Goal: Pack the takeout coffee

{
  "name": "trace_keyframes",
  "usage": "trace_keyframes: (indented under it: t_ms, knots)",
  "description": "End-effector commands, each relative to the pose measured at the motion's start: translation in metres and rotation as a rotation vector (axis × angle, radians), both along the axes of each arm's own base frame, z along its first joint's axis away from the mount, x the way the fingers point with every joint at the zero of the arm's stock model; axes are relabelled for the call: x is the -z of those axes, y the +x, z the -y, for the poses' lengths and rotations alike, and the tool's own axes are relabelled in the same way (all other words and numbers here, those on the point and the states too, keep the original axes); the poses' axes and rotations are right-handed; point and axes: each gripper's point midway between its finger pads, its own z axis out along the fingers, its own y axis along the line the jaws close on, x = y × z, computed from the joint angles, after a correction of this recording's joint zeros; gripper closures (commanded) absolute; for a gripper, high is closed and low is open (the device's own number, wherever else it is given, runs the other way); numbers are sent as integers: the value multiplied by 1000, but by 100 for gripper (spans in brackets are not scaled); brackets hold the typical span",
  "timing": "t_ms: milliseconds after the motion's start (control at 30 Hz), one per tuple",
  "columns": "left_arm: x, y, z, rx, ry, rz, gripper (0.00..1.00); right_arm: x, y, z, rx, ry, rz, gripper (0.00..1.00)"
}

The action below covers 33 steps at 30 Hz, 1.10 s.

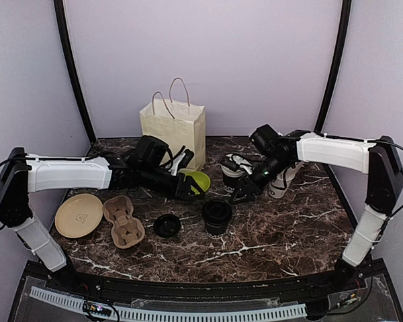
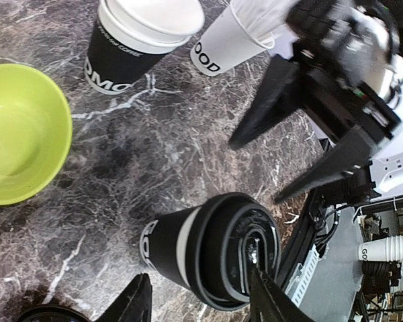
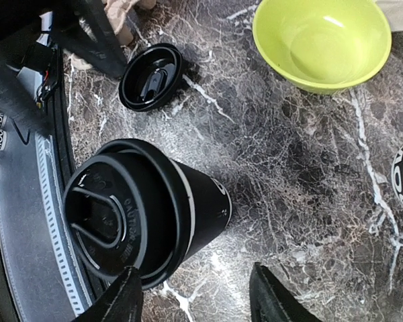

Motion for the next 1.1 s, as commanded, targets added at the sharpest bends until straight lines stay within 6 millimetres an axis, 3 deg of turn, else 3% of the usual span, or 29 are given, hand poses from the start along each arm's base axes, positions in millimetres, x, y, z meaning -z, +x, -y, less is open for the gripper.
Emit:
trace_keyframes:
  t_ms: [0,267,400,500,833,1067]
  knots:
    - [-12,14,-3,-11,8,42,48,-10,-18,11,-31,30,9,42]
    - [-3,24,9,24,6,32,47,12,-36,9,-82,12,-32,37]
    - [4,24,10,36,13,19,50,16,-35,3,-91,11,-56,44]
    - [4,21,11,46,4,14,52,16,-28,1,-84,-4,-45,48]
    - [5,9,2,39,-3,-12,56,21,27,13,79,-57,6,52]
    - [4,10,-8,-10,24,-14,54,20,29,17,88,-61,5,51]
